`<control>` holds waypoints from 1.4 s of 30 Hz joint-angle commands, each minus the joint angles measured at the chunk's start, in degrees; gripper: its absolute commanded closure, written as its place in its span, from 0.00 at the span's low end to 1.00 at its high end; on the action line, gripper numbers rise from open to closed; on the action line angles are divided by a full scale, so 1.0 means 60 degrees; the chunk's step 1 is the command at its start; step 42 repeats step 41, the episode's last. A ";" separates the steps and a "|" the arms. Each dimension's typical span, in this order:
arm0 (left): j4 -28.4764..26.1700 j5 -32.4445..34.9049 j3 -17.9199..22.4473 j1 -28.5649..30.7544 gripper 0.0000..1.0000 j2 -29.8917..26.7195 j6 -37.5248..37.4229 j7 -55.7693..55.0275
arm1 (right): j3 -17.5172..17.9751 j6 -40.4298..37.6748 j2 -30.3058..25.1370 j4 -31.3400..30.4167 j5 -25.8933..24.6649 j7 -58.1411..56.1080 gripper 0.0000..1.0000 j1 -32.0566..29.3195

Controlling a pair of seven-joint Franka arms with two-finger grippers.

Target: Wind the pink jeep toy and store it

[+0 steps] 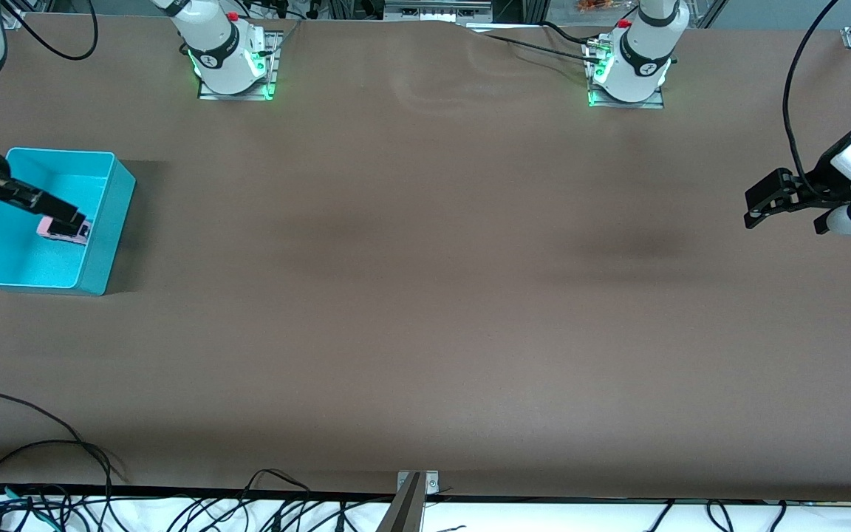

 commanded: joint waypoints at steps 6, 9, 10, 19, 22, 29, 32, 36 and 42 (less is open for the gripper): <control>0.0275 0.0133 -0.0036 -0.0015 0.00 0.0110 -0.0138 0.0167 | 0.0024 -0.0865 -0.0204 0.0329 -0.0196 -0.0445 0.00 0.0227; 0.0261 0.0147 -0.0021 -0.0015 0.00 0.0110 -0.0138 0.0167 | 0.0024 -0.0924 -0.0204 0.0417 -0.0196 -0.0430 0.00 0.0257; 0.0275 0.0147 -0.0021 -0.0015 0.00 0.0110 -0.0138 0.0167 | 0.0024 -0.0924 -0.0204 0.0446 -0.0196 -0.0416 0.00 0.0286; 0.0275 0.0147 -0.0021 -0.0030 0.00 0.0110 -0.0138 0.0181 | 0.0038 -0.0836 -0.0145 0.0652 -0.0518 -0.0985 0.00 0.0418; 0.0275 0.0147 -0.0021 -0.0030 0.00 0.0110 -0.0138 0.0181 | 0.0024 -0.0822 -0.0131 0.0695 -0.0518 -0.1294 0.00 0.0418; 0.0275 0.0147 -0.0021 -0.0030 0.00 0.0110 -0.0138 0.0167 | 0.0038 -0.0836 -0.0145 0.0695 -0.0503 -0.1397 0.00 0.0432; 0.0275 0.0147 -0.0021 -0.0030 0.00 0.0110 -0.0138 0.0181 | 0.0038 -0.0836 -0.0145 0.0695 -0.0503 -0.1412 0.00 0.0432; 0.0275 0.0191 -0.0021 -0.0030 0.00 0.0125 -0.0138 0.0196 | 0.0053 -0.0836 -0.0145 0.0695 -0.0503 -0.1412 0.00 0.0432; 0.0260 0.0235 -0.0036 -0.0044 0.00 0.0125 -0.0138 0.0196 | 0.0097 -0.0836 -0.0145 0.0695 -0.0503 -0.1383 0.00 0.0432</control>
